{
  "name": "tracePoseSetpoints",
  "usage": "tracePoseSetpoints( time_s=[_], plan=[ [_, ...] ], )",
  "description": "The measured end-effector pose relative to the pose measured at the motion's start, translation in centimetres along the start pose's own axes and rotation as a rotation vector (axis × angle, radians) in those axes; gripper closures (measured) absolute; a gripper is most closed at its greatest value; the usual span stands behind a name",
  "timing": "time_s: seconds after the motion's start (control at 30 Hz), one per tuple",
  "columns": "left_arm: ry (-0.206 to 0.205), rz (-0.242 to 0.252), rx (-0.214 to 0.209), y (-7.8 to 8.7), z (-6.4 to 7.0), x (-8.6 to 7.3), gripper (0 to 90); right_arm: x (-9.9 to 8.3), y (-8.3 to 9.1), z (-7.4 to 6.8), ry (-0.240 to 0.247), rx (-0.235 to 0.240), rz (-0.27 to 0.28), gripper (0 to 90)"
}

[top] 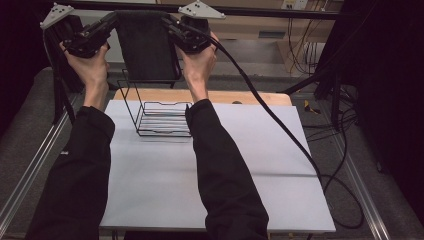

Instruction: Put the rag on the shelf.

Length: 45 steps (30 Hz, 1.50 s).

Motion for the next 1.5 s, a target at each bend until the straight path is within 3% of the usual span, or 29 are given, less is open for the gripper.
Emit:
tracePoseSetpoints(
  time_s=[0.4,0.77,1.5],
  plan=[
    [-0.015,-0.049,-0.058,1.0,0.7,-2.7,83.1,-3.0,1.1,0.4,-0.006,0.004,-0.059,80.0],
    [-0.029,-0.038,-0.077,2.2,1.1,-3.1,83.1,-3.5,2.4,-0.2,0.014,0.042,-0.062,79.9],
    [-0.068,-0.031,-0.1,4.6,1.8,-4.5,83.0,-5.3,3.8,-1.3,0.068,0.065,-0.077,79.7]
  ],
)
Point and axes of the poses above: each handheld gripper's, and its own axes: y roughly backward along the jaws, x roughly out of its top, z roughly to its right, the point moved 2 cm from there along -y, roughly forward along the jaws, and after that the axes turned 14 degrees about -y, right-handed, at the moved point
